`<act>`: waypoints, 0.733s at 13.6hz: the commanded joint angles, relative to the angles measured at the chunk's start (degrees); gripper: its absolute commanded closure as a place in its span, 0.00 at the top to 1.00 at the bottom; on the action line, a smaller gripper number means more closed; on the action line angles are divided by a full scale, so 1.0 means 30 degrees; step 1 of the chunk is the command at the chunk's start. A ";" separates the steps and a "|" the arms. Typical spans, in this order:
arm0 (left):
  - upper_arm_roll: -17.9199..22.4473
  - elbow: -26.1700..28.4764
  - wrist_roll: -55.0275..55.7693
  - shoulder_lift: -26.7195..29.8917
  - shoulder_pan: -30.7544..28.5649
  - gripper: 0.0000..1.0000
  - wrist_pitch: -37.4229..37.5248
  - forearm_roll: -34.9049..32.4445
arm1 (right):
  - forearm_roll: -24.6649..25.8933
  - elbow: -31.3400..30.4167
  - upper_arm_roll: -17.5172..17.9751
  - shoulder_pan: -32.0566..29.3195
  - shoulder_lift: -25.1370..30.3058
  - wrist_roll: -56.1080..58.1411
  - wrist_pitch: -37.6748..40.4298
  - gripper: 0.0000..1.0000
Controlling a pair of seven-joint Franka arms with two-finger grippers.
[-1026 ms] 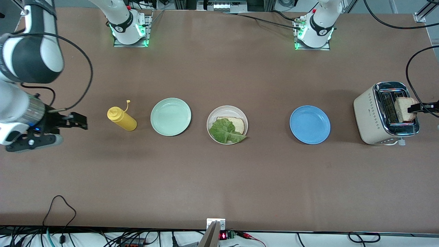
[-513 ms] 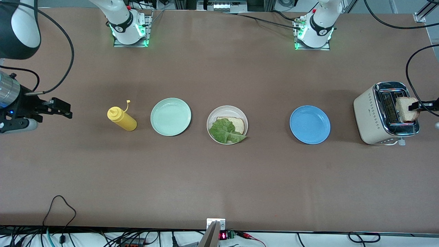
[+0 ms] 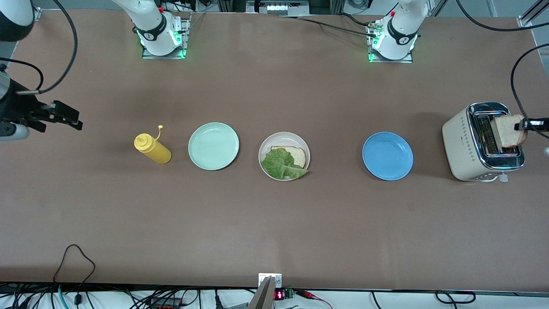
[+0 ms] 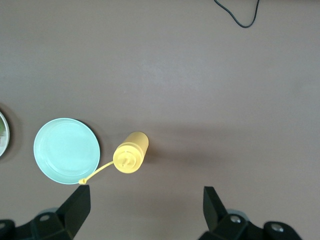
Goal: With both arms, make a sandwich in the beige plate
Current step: 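Grasp the second bread slice with the left gripper and lift it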
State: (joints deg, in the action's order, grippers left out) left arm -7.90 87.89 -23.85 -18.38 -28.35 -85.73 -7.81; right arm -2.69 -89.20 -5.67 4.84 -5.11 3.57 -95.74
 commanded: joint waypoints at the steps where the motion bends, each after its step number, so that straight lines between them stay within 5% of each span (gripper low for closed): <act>1: -0.1229 -0.2689 0.0009 0.0209 -0.0013 0.01 0.3517 -0.0356 | 0.0688 -0.2020 0.2530 -0.2311 0.1729 -0.0575 -0.0691 1.00; 8: -0.6413 -0.3283 0.0301 -0.0432 0.0306 0.01 0.3794 0.0955 | 0.0720 -0.3432 0.2888 -0.2550 0.2904 -0.0517 -0.1368 1.00; 10: -0.6507 -0.3078 0.1004 -0.1135 0.0833 0.01 0.2100 0.2977 | 0.0720 -0.3052 0.2888 -0.2492 0.2845 -0.0400 -0.1281 1.00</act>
State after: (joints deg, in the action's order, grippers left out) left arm -26.72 79.38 -21.83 -19.06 -26.56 -76.26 -2.52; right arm -1.17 -98.11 1.87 -1.68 2.29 2.59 -99.22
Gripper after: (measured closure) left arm 0.907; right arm 0.000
